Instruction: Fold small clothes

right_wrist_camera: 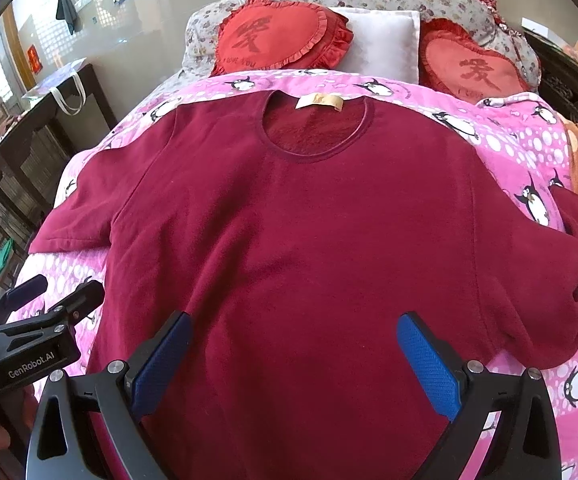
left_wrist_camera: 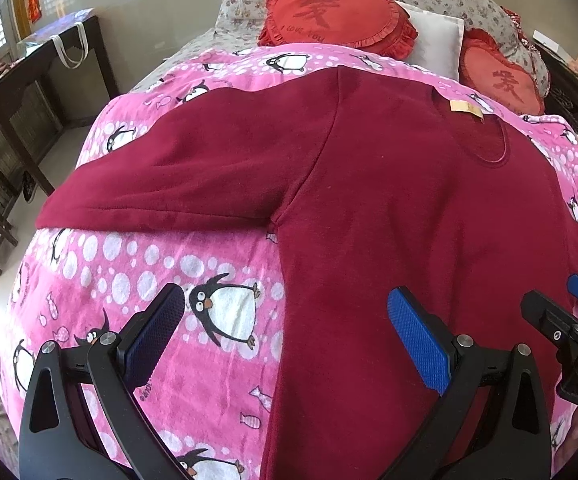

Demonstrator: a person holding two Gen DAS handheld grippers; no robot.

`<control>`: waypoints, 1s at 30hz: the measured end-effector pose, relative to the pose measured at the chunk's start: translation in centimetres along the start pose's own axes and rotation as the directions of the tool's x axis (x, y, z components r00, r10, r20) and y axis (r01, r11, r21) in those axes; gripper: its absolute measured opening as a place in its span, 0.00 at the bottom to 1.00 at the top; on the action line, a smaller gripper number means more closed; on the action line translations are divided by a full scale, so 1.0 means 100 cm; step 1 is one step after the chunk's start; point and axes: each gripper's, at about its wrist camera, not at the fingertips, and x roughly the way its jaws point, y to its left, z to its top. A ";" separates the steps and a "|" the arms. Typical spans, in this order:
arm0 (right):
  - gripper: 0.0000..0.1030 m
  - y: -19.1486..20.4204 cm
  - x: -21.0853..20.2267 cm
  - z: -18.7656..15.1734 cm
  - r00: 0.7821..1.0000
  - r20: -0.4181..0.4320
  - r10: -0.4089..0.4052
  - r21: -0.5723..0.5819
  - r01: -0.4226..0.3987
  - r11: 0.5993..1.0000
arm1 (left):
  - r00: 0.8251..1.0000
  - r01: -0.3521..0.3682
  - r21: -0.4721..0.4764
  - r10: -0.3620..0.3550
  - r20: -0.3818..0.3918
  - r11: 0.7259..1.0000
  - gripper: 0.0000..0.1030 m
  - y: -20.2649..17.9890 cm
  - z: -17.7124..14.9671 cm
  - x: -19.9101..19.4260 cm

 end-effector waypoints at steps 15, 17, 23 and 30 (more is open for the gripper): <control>0.99 0.001 0.006 0.002 1.000 -0.017 0.001 0.000 -0.001 1.000 | 1.000 -0.003 -0.019 0.003 -0.005 1.000 0.99 0.007 0.003 0.004; 0.99 0.003 0.007 0.003 1.000 -0.017 0.004 -0.004 -0.004 1.000 | 1.000 -0.005 -0.022 0.004 -0.004 1.000 0.99 0.008 0.004 0.004; 0.99 0.012 0.011 0.005 1.000 -0.022 0.014 -0.017 -0.014 1.000 | 1.000 0.013 -0.087 -0.013 -0.002 0.996 0.99 0.035 0.013 0.002; 0.99 0.024 0.016 0.008 0.999 -0.033 0.043 -0.045 -0.044 0.998 | 1.000 0.002 -0.344 -0.002 0.002 0.939 0.99 0.137 0.034 0.005</control>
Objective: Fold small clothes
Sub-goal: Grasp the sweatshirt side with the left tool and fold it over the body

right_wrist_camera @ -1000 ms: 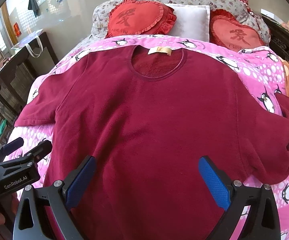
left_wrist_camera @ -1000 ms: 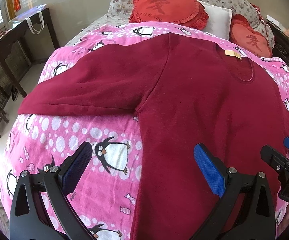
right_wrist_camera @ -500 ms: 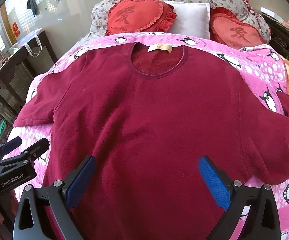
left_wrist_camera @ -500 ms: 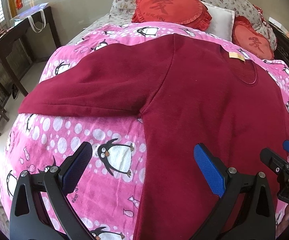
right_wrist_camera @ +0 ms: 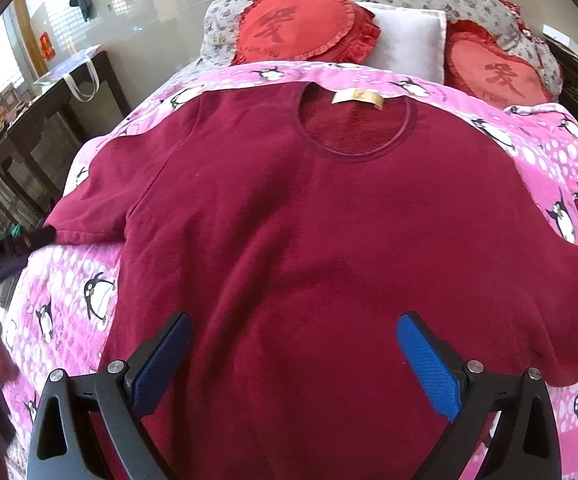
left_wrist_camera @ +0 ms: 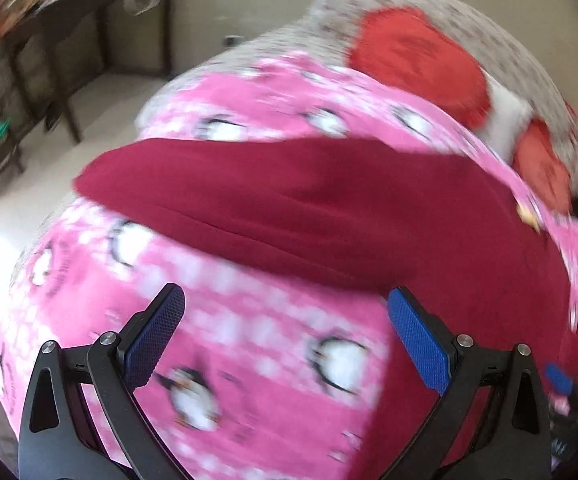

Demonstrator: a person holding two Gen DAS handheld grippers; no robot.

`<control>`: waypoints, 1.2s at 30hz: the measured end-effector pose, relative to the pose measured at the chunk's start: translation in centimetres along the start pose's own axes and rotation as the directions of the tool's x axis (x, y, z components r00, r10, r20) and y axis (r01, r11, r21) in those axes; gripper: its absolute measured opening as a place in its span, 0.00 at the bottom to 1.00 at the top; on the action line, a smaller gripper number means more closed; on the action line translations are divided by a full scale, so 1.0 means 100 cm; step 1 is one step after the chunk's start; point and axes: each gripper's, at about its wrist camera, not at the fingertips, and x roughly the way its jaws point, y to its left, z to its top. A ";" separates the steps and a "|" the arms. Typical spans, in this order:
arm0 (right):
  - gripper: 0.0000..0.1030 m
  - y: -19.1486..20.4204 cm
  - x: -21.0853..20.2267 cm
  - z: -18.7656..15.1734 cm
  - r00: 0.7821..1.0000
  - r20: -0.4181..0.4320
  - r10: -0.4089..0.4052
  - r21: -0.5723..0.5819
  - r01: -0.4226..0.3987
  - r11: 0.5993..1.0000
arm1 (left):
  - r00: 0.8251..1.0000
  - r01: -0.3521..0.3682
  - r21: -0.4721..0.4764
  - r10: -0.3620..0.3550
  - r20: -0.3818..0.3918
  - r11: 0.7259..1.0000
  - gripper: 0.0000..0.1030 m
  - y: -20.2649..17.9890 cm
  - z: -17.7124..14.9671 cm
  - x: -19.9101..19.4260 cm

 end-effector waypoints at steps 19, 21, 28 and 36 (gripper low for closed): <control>0.99 0.010 0.019 0.008 0.996 -0.060 0.070 0.008 -0.070 0.998 | 0.999 0.045 -0.444 -0.040 0.022 0.895 0.10 0.129 0.070 0.070; 0.99 0.006 0.017 0.009 0.996 -0.052 0.075 0.013 -0.074 0.997 | 0.994 0.107 -0.396 -0.083 0.077 0.912 0.09 0.107 0.074 0.051; 0.99 -0.031 -0.001 0.018 1.000 0.008 0.020 0.077 -0.020 0.997 | 0.912 0.389 0.010 -0.387 0.137 0.921 0.09 -0.053 0.054 -0.032; 0.99 -0.091 -0.020 0.013 0.999 0.032 -0.042 0.208 0.035 0.977 | 0.869 0.493 0.302 -0.480 -0.121 0.816 0.09 -0.205 -0.044 -0.004</control>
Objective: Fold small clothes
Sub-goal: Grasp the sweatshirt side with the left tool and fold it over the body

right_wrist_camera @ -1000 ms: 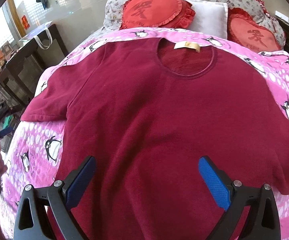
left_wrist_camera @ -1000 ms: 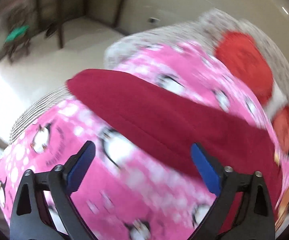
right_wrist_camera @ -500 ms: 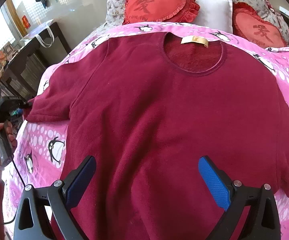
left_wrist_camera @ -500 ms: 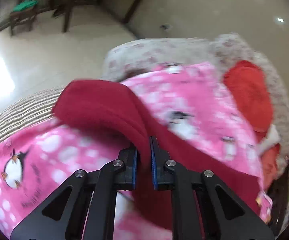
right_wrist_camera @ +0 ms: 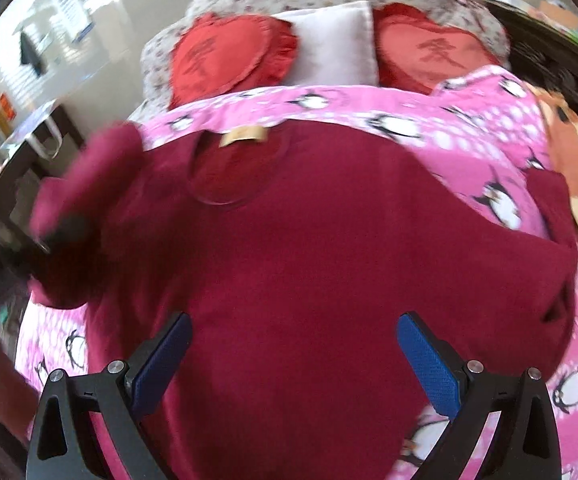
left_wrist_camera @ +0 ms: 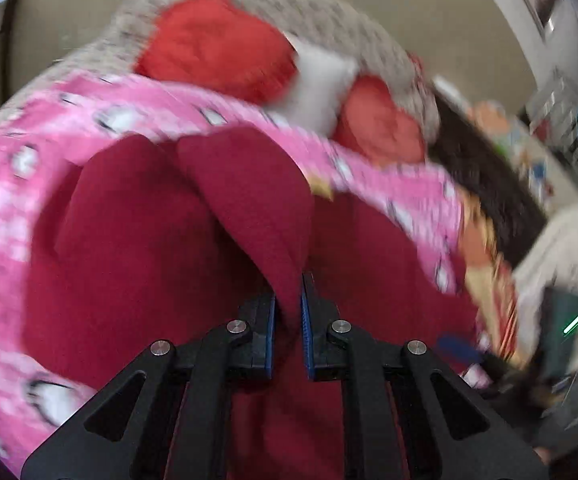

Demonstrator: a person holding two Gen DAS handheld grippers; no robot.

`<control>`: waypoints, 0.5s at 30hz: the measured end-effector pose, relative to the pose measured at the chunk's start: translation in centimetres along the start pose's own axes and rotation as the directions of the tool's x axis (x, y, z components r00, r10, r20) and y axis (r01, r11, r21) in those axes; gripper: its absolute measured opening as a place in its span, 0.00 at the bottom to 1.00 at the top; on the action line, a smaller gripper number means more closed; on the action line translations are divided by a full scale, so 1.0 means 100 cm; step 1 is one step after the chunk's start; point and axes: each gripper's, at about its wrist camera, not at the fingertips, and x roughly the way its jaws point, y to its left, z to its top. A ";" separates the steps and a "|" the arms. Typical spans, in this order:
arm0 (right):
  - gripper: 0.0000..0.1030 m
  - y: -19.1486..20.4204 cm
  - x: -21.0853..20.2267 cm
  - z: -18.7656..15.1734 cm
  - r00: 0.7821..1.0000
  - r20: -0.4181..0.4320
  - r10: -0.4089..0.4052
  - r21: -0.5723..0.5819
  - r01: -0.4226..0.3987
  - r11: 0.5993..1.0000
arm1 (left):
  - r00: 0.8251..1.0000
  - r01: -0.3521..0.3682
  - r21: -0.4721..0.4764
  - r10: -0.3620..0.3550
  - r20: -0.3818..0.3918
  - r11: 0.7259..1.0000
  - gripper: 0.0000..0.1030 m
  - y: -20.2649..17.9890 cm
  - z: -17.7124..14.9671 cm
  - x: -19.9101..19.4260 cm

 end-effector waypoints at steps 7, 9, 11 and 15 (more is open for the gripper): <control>0.99 -0.027 -0.005 -0.001 1.000 0.003 -0.023 0.037 0.023 0.999 | 0.984 0.016 0.105 0.003 -0.176 0.994 0.36 -0.018 -0.034 0.040; 0.99 -0.027 -0.004 0.003 1.000 0.011 -0.005 0.041 0.005 0.999 | 0.987 0.040 0.106 -0.023 -0.161 0.994 0.46 -0.013 -0.032 0.021; 0.99 -0.021 -0.002 0.006 0.999 0.022 0.031 0.028 -0.032 0.999 | 0.995 0.026 0.123 -0.014 -0.101 0.992 0.65 -0.004 -0.028 -0.009; 0.99 0.007 0.002 0.021 0.992 0.080 0.101 -0.068 -0.096 0.993 | 0.996 -0.092 0.100 0.091 0.014 0.991 0.72 0.034 -0.021 -0.049</control>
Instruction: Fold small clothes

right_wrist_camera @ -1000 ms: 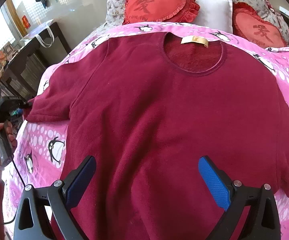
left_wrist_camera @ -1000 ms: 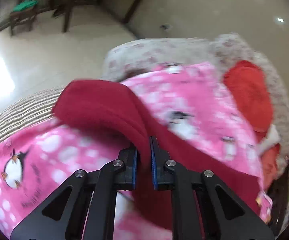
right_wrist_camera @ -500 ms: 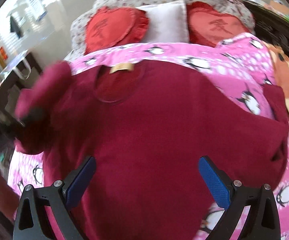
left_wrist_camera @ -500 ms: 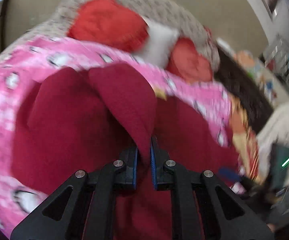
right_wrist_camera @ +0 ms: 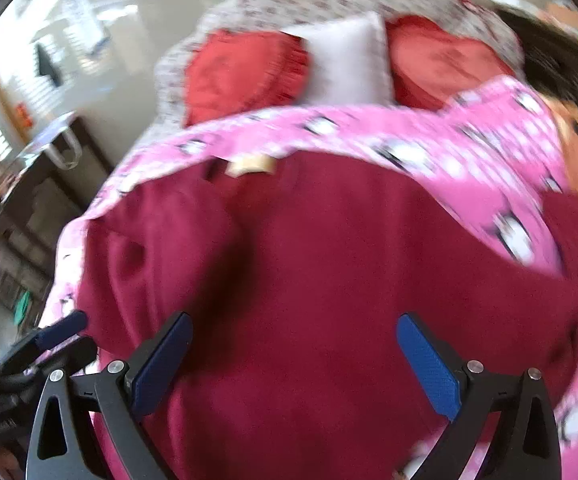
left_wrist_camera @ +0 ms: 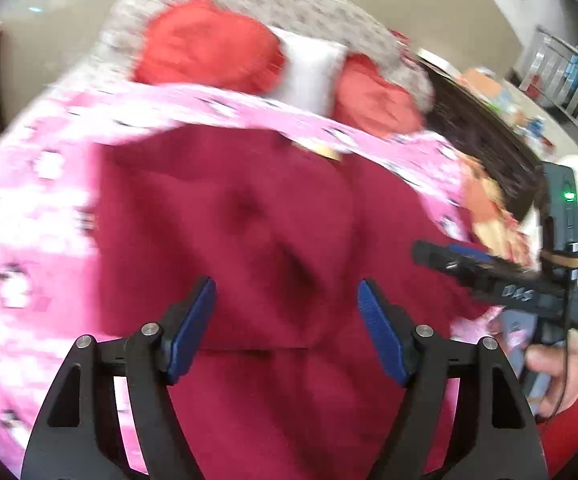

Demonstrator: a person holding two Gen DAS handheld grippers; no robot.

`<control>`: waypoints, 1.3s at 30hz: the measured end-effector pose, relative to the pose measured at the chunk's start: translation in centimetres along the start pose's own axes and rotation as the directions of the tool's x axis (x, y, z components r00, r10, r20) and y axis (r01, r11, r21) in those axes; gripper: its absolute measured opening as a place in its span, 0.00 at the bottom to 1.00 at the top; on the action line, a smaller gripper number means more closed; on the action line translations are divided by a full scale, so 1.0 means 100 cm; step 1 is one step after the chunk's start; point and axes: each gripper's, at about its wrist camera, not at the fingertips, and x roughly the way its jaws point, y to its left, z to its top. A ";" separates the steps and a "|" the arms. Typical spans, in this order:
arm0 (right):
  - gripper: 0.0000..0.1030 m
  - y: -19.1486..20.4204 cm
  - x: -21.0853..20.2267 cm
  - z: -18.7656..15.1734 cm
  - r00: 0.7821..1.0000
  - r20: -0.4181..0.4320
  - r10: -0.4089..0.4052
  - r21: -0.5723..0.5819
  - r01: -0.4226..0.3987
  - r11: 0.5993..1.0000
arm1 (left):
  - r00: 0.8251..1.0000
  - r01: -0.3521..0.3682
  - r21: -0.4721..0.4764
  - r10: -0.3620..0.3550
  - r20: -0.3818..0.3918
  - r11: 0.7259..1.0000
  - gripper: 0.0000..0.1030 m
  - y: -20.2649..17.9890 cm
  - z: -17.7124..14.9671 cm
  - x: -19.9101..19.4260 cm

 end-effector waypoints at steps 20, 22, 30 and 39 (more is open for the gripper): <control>0.40 -0.009 0.017 -0.013 0.996 -0.033 -0.086 0.012 0.087 0.996 | 0.967 -0.246 -0.113 0.237 -0.091 0.963 0.72 0.071 -0.027 0.025; 0.59 -0.030 0.010 -0.025 0.998 -0.045 -0.043 0.061 0.045 0.997 | 0.967 -0.243 -0.123 0.232 -0.101 0.962 0.72 0.071 -0.026 0.030; 0.72 -0.072 -0.001 -0.033 0.999 0.021 0.048 0.205 -0.051 0.977 | 0.964 -0.257 -0.113 0.245 -0.106 0.960 0.72 0.065 -0.026 0.031; 0.04 -0.046 -0.005 -0.010 0.994 0.100 -0.044 0.020 0.043 0.999 | 0.961 -0.274 -0.118 0.268 -0.061 0.954 0.72 0.059 -0.014 0.021</control>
